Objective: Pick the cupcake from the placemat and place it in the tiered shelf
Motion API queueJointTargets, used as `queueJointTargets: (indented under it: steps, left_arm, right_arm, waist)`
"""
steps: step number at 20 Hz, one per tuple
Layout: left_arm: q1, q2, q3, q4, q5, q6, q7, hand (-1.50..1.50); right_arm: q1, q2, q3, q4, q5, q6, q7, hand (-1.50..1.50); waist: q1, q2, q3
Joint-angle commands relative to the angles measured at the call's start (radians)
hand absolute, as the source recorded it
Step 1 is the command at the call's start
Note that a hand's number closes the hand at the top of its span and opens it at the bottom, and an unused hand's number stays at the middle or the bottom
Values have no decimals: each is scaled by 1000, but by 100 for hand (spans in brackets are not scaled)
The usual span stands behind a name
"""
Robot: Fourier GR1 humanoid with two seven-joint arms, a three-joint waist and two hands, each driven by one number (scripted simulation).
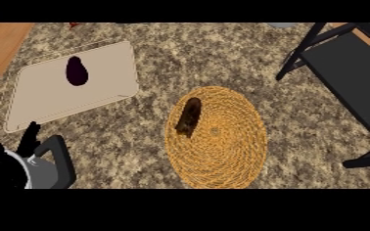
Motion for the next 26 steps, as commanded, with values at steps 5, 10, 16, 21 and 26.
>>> queueJointTargets:
  steps: [5,10,16,21,26]
  left_arm:
    - [-70,-155,-44,21,70,-32,-11,0]
    - [-98,-177,-77,40,34,2,-5,0]
    - [-132,-122,-28,10,80,-12,68,0]
    - [-99,-118,-40,-8,77,-22,51,0]
    - [-126,-133,-34,30,76,-5,44,0]
  right_arm:
    - [69,-17,-48,-42,-1,-14,6,150]
    - [74,-28,-66,-56,-18,12,-26,150]
    - [75,-29,-59,-65,-16,101,-23,150]
    - [67,-2,-180,-144,14,-133,22,-150]
    - [59,43,-230,-236,4,-191,7,-150]
  waist:
    - [9,16,-34]
    - [3,18,-34]
    - [-2,17,-34]
    - [6,19,-32]
    - [-8,18,-33]
